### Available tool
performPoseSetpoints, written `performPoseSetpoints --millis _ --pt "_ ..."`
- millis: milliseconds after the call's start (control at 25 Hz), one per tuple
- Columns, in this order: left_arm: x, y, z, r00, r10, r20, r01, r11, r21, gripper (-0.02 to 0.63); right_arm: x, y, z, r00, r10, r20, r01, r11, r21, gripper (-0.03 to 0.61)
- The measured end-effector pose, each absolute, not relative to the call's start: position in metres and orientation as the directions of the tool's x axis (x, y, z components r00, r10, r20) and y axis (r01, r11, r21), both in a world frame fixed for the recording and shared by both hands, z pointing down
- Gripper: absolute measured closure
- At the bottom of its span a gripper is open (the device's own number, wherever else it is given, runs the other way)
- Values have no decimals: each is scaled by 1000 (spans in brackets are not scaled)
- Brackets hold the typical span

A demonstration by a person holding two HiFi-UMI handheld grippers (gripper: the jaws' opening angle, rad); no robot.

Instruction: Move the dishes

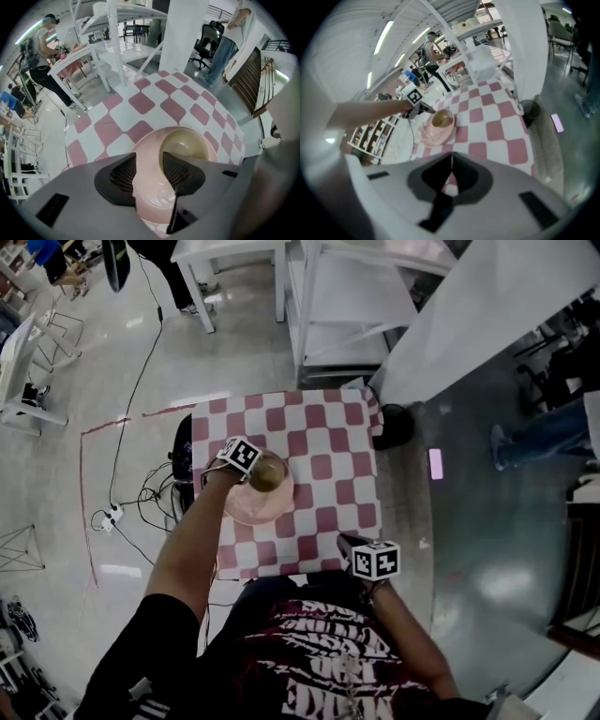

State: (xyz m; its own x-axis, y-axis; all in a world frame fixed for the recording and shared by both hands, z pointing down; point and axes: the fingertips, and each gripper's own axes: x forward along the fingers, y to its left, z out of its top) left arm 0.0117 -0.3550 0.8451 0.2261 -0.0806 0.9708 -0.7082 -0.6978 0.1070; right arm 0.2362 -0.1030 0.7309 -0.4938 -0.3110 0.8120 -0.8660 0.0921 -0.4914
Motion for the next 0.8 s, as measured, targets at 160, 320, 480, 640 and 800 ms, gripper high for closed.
performPoseSetpoints --millis 160,320,480,640,800 --pt "-5 -359 798 314 -167 935 -799 -578 165 410 233 -118 730 -465 -318 826 -885 129 -448 545" --pt "1 -344 731 444 -346 826 -828 -512 230 445 231 -139 722 -429 -361 828 -903 181 -389 545" --pt "25 -289 684 565 -422 709 -801 -485 350 543 221 -166 708 -418 -427 801 -908 224 -354 545" --pt "21 -266 638 566 -604 561 -824 -440 358 584 203 -186 685 -437 -507 743 -899 268 -346 545" --pt "-3 -259 609 470 -733 493 -883 -382 274 584 186 -197 661 -468 -567 678 -884 303 -357 545"
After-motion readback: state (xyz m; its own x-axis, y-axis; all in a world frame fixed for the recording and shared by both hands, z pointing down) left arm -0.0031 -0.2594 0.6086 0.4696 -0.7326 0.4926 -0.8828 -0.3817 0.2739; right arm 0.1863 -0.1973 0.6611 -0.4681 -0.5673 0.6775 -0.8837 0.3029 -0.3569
